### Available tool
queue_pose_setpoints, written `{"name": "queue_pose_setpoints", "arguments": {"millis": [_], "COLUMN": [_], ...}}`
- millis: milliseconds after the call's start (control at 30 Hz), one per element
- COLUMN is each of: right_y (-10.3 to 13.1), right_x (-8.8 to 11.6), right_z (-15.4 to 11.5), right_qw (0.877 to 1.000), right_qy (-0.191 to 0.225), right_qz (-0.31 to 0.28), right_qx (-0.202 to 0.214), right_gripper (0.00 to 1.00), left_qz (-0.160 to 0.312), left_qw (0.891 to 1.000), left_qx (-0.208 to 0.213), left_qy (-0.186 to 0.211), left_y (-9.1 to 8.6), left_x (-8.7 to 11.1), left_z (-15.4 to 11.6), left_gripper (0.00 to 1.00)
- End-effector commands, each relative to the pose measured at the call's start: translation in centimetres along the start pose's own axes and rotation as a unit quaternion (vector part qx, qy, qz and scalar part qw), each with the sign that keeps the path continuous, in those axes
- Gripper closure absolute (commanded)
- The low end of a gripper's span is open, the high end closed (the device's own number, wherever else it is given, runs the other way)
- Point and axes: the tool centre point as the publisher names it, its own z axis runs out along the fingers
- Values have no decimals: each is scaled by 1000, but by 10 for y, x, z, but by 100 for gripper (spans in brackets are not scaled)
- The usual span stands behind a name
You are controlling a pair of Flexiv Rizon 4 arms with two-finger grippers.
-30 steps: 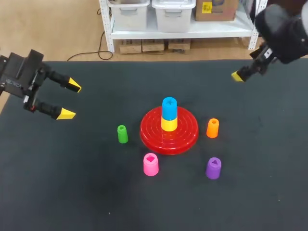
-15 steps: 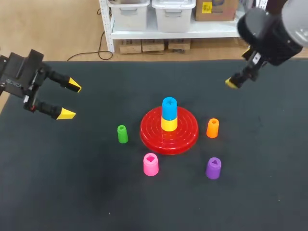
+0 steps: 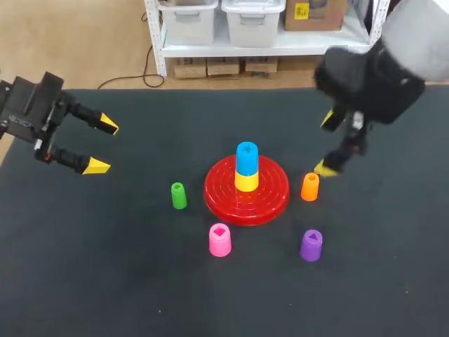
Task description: Pick up and stack the cylinders on the red base in this order: pink,purple,orange,green
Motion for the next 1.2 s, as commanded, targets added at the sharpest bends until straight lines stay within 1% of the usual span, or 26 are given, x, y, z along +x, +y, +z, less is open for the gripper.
{"name": "queue_pose_setpoints", "arguments": {"millis": [33, 133, 200, 267, 367, 567, 800, 900, 1033, 1200], "right_y": [9, 19, 23, 27, 33, 42, 52, 55, 58, 62], "right_x": [-18, -23, -25, -25, -28, -37, -50, -55, -62, -59], "right_z": [26, 39, 50, 59, 67, 75, 87, 92, 105, 127], "right_qw": [999, 997, 997, 994, 993, 994, 991, 991, 989, 984], "right_qy": [23, 36, 42, 59, 68, 63, 66, 67, 73, 97], "right_qz": [-23, -52, -60, -74, -85, -91, -110, -116, -130, -147], "right_qx": [7, 31, 34, 45, 34, -6, -24, -25, -8, 13], "right_gripper": [0, 0, 0, 0, 0, 0, 0, 0, 0, 0], "left_qz": [0, 0, 0, 0, 0, 0, 0, 0, 0, 0], "left_qw": [1000, 1000, 1000, 1000, 1000, 1000, 1000, 1000, 1000, 1000], "left_qx": [1, 1, 1, 1, 1, 1, 1, 1, 1, 1], "left_qy": [0, 0, 0, 0, 0, 0, 0, 0, 0, 0], "left_y": [1, 1, 1, 1, 1, 1, 1, 1, 1, 1], "left_x": [1, 1, 1, 1, 1, 1, 1, 1, 1, 1], "left_z": [0, 0, 0, 0, 0, 0, 0, 0, 0, 0], "left_gripper": [0, 0, 0, 0, 0, 0, 0, 0, 0, 0]}}
